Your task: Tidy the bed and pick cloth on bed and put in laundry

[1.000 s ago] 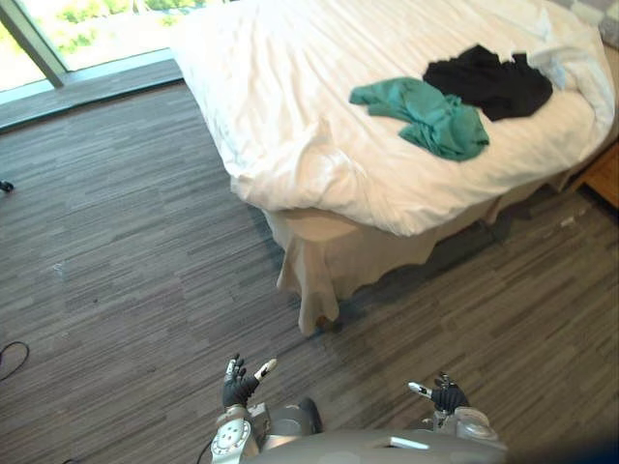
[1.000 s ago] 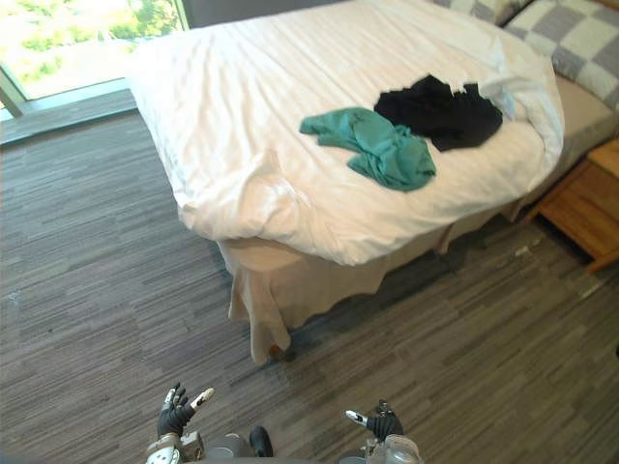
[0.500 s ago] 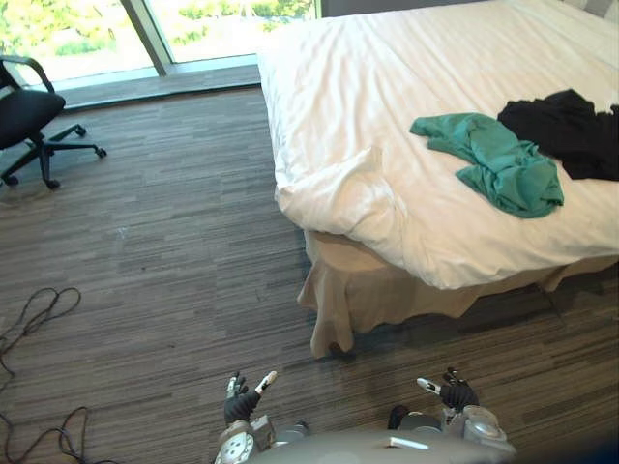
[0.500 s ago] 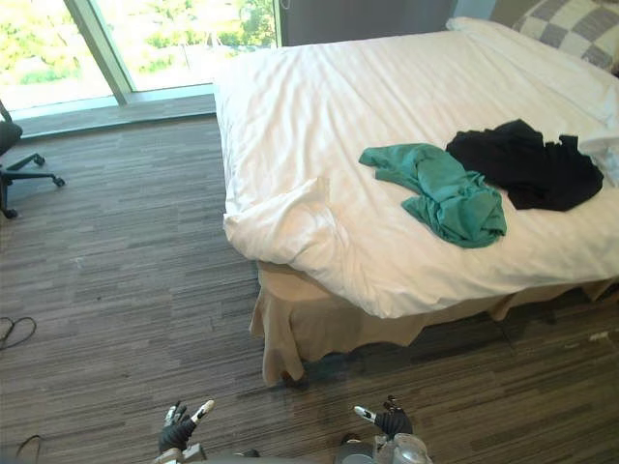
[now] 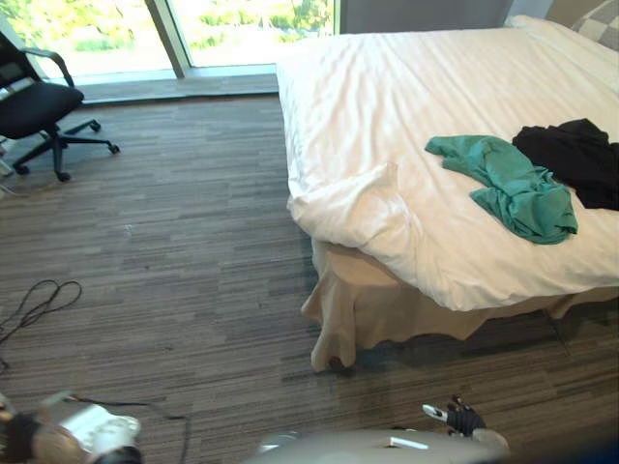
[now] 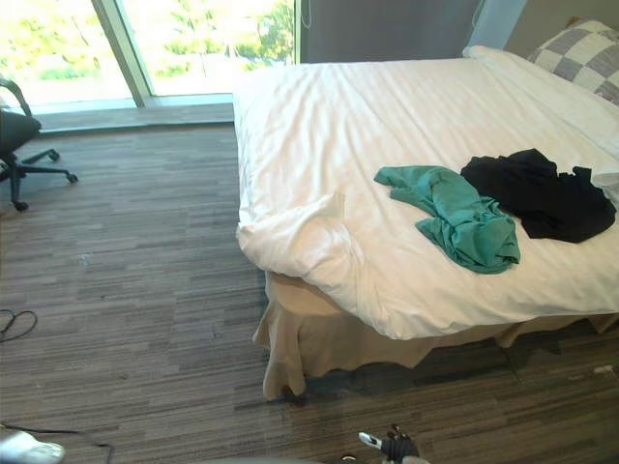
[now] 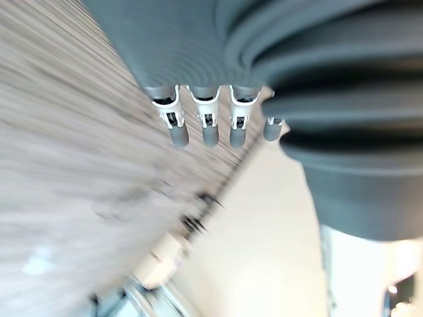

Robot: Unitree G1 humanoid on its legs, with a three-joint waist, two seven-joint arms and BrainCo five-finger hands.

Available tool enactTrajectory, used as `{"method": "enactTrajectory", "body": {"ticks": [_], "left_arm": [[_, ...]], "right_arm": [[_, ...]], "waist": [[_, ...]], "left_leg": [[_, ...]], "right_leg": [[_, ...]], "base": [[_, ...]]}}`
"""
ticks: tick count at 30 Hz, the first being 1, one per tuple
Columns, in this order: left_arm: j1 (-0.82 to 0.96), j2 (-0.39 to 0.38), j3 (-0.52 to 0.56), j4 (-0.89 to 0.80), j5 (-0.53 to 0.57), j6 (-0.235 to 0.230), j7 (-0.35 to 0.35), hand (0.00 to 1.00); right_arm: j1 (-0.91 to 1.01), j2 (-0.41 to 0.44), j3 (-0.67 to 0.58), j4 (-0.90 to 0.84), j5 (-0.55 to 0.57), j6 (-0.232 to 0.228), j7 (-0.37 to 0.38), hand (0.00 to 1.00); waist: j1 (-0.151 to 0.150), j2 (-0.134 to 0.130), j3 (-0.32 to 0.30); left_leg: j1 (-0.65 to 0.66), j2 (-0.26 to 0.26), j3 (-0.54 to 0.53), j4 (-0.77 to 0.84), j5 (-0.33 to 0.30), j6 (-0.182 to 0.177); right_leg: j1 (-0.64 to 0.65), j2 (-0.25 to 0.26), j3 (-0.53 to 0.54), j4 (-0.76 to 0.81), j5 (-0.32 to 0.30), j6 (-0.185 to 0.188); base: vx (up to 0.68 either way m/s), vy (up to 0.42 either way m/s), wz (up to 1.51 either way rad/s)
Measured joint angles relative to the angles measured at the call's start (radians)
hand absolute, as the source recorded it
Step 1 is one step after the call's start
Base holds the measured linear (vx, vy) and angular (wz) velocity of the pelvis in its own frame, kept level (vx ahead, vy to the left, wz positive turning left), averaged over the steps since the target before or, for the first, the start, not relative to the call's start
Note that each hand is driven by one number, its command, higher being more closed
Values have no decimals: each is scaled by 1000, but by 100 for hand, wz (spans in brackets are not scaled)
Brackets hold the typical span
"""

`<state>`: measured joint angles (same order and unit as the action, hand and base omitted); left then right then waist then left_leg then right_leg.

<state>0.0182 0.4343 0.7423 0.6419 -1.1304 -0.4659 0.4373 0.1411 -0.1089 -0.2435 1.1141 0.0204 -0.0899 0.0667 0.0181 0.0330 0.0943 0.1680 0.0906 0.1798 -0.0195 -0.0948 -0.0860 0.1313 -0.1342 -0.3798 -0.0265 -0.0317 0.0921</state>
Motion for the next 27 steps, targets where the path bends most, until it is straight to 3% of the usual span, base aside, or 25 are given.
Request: {"method": "enactTrajectory", "body": {"ticks": [1, 3, 4, 6, 7, 8, 9, 11, 12, 13, 19, 23, 27], "left_arm": [[-15, 29, 13, 0, 45, 23, 1, 0], [-80, 131, 17, -22, 331, 95, -2, 0], [-96, 150, 2, -37, 441, 96, 0, 0], [-156, 237, -141, -103, 803, 90, -1, 0], [-169, 253, -195, -126, 892, 89, 0, 0], [-207, 271, -302, -163, 1058, 89, 6, 0], [-228, 277, -359, -179, 1117, 89, 5, 0], [-299, 281, -547, -237, 1361, 101, 1, 0], [-318, 281, -589, -248, 1409, 108, -5, 0], [-369, 281, -673, -266, 1486, 132, -45, 0], [-467, 285, -825, -290, 1522, 214, -176, 0], [-492, 291, -917, -307, 1559, 377, -236, 0], [-582, 290, -964, -264, 1634, 500, -232, 0]], "right_arm": [[9, 1, -12, -2, 5, -4, 0, 0], [56, 13, -69, -25, 32, -20, 3, 0], [64, 17, -78, -28, 36, -24, 6, 0], [98, 30, -112, -40, 37, -38, 19, 0], [103, 30, -119, -40, 37, -39, 24, 0], [113, 31, -144, -40, 37, -40, 37, 0], [116, 30, -156, -40, 37, -40, 40, 0], [117, 31, -209, -40, 35, -52, 51, 0], [117, 31, -223, -39, 35, -56, 55, 0], [119, 31, -253, -38, 35, -58, 68, 0], [137, 25, -307, -26, 35, -57, 103, 0], [115, 23, -306, -26, 36, -56, 133, 0], [42, 1, -289, -29, 54, -54, 147, 0]], "waist": [[0, 6, -4], [1, 22, -21], [1, 22, -22], [2, 24, -24], [1, 26, -27], [-2, 34, -32], [-4, 38, -35], [-29, 50, -53], [-37, 55, -55], [-67, 64, -49], [-106, 67, -42], [-131, 69, -1], [-144, 83, 75]], "left_leg": [[-1, 1, 11, -1, 0, 0], [-2, 16, 48, -16, 0, 1], [-3, 17, 55, -16, 1, 1], [-2, 29, 73, -16, 1, 1], [-2, 30, 78, -16, 1, 1], [-2, 30, 86, -18, 1, 1], [-2, 30, 89, -21, 2, 2], [-2, 23, 110, -43, 14, 1], [-2, 22, 114, -49, 17, 0], [-1, 24, 120, -51, 17, 0], [0, 31, 145, -52, 18, -1], [-19, 26, 164, -51, 18, -1], [-111, 8, 167, -48, 36, 17]], "right_leg": [[-2, 3, 2, 0, 1, -1], [-17, 16, 13, -1, 7, -8], [-18, 18, 16, -3, 10, -10], [-21, 31, 33, -16, 21, -18], [-23, 33, 37, -19, 24, -19], [-25, 37, 48, -28, 31, -21], [-27, 38, 52, -32, 34, -22], [-48, 42, 73, -36, 44, -25], [-55, 45, 80, -36, 45, -26], [-65, 51, 97, -38, 48, -27], [-80, 62, 120, -37, 46, -33], [-115, 59, 141, -23, 46, -33], [-235, 38, 160, 27, 50, -33]], "base": [[-62, -5, -4], [-71, -14, -14], [-73, -15, -19], [-75, -35, -20], [-66, -40, -23], [-43, -17, -20], [-44, -9, -25], [-22, 3, -28], [2, -10, -37], [5, -13, -30], [31, -25, -17], [-24, -4, -9], [-113, -6, -5]]}}
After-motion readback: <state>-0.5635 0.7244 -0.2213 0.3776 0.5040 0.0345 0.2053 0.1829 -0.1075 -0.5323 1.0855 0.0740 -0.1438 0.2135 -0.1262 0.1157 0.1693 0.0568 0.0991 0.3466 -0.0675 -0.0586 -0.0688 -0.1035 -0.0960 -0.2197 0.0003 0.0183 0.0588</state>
